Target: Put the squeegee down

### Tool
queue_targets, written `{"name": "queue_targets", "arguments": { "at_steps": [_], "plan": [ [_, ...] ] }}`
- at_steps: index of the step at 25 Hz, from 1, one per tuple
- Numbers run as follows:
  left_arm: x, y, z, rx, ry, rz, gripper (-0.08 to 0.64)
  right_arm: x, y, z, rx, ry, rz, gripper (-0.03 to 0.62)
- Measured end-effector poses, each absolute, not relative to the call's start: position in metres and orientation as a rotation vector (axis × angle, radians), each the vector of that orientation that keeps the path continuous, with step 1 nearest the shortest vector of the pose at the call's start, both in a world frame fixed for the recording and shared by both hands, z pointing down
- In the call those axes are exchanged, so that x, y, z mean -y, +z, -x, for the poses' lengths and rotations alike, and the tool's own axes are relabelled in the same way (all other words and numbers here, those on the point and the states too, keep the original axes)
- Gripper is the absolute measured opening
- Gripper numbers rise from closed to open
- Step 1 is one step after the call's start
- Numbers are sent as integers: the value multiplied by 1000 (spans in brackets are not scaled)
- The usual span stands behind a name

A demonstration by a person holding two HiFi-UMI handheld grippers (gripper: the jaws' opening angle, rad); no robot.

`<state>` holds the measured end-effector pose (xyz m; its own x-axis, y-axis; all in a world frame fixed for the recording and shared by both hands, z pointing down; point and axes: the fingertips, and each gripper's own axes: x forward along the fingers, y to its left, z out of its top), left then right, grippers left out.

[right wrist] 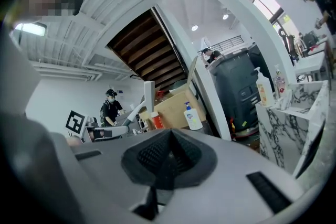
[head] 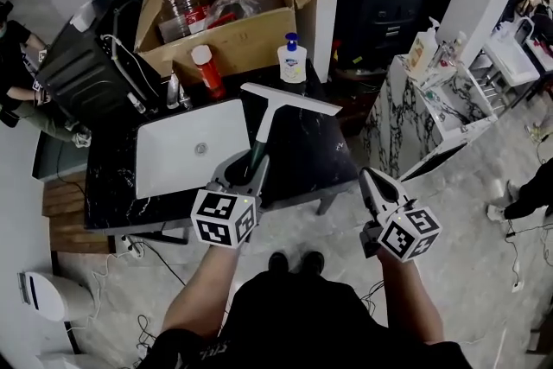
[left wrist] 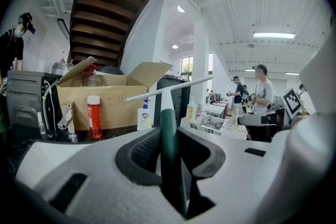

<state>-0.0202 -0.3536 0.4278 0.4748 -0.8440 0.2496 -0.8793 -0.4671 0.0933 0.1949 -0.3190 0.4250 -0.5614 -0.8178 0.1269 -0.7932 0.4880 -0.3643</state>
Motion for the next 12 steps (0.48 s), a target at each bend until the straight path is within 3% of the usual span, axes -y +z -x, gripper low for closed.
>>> {"name": "queue_targets", "arguments": {
  "at_steps": [12],
  "plan": [
    [376, 421, 69, 1427, 169, -2566, 104, 332, 413, -122, -2697, -573, 1462, 6]
  ]
}}
